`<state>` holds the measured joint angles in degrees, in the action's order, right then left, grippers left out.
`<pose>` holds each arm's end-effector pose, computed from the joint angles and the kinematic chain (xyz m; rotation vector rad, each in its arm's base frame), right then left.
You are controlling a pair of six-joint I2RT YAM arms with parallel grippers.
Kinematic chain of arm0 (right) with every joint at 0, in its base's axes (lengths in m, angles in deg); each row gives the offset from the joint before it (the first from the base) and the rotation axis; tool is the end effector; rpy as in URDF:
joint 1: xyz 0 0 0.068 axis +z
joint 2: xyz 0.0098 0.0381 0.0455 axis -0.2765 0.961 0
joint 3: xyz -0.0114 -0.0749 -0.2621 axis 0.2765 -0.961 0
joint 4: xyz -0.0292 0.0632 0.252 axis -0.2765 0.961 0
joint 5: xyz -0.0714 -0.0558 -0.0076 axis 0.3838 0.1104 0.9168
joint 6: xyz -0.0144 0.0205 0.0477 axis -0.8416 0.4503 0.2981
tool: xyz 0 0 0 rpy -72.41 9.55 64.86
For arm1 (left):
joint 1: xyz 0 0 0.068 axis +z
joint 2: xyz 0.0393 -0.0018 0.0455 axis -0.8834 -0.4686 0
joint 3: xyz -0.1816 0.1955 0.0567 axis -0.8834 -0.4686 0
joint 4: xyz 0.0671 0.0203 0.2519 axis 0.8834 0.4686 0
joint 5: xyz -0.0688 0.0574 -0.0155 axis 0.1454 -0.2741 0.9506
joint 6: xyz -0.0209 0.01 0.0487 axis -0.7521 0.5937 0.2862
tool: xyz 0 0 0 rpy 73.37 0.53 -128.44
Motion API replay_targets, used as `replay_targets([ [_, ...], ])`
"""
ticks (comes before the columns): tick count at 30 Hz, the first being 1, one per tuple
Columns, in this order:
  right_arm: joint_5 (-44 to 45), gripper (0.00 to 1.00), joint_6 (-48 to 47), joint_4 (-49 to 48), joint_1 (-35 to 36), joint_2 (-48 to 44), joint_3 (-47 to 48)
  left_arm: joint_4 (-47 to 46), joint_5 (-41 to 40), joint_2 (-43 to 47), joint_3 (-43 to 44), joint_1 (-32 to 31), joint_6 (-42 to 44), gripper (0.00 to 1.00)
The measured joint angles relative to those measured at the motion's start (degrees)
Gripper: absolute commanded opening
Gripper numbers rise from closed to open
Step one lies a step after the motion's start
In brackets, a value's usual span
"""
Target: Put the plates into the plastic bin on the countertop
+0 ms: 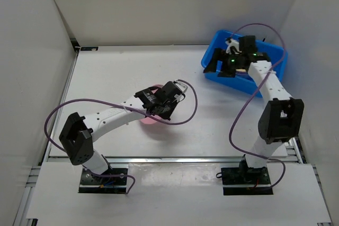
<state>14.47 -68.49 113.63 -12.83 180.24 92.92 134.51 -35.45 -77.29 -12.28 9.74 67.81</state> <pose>0.3778 0.0376 0.3238 0.0106 2.3493 0.7174 0.2026 -0.2496 0.2696 0.7559 2.5045 -0.1198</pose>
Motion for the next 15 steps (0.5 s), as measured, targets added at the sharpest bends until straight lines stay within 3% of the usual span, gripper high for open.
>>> replay_targets([
  [6,-5.0,0.99,-2.1,1.7,10.9,6.4,3.3,-0.7,-0.3,-2.5,2.2,-3.0,9.2,0.10],
  [15,-4.6,0.99,-2.1,2.4,19.9,14.0,8.7,-1.1,-2.6,-7.6,5.4,-6.3,16.9,0.10],
])
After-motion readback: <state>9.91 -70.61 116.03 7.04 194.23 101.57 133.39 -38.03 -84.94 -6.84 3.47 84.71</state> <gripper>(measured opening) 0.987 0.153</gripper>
